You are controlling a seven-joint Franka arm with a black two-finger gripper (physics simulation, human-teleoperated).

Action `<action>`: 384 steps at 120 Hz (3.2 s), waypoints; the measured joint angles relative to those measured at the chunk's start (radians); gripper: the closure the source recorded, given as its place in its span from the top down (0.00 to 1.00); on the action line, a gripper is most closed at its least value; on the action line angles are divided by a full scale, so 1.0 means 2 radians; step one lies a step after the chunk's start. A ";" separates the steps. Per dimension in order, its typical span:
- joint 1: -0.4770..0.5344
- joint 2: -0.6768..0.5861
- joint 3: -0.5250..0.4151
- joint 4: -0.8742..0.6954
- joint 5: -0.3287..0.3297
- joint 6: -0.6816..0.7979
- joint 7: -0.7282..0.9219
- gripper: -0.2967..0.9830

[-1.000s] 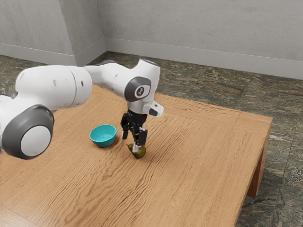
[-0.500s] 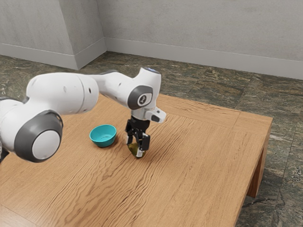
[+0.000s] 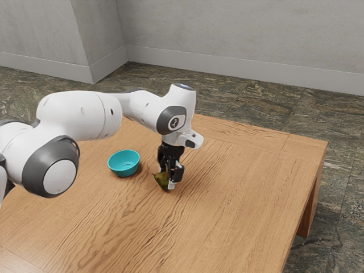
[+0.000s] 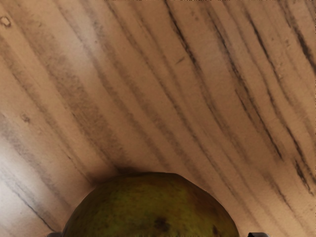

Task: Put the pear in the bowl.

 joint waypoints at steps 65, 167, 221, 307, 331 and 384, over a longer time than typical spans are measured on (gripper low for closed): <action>-0.002 -0.015 0.000 0.000 0.009 -0.007 0.002 0.35; 0.070 -0.081 0.025 -0.002 0.046 -0.055 0.005 0.26; 0.096 -0.076 0.029 -0.008 0.049 -0.057 0.018 0.26; 0.101 -0.067 0.029 -0.008 0.035 -0.062 0.037 0.70; 0.100 -0.075 0.028 -0.007 0.034 -0.064 0.041 0.74; 0.047 -0.318 -0.010 -0.088 -0.010 -0.084 -0.002 0.76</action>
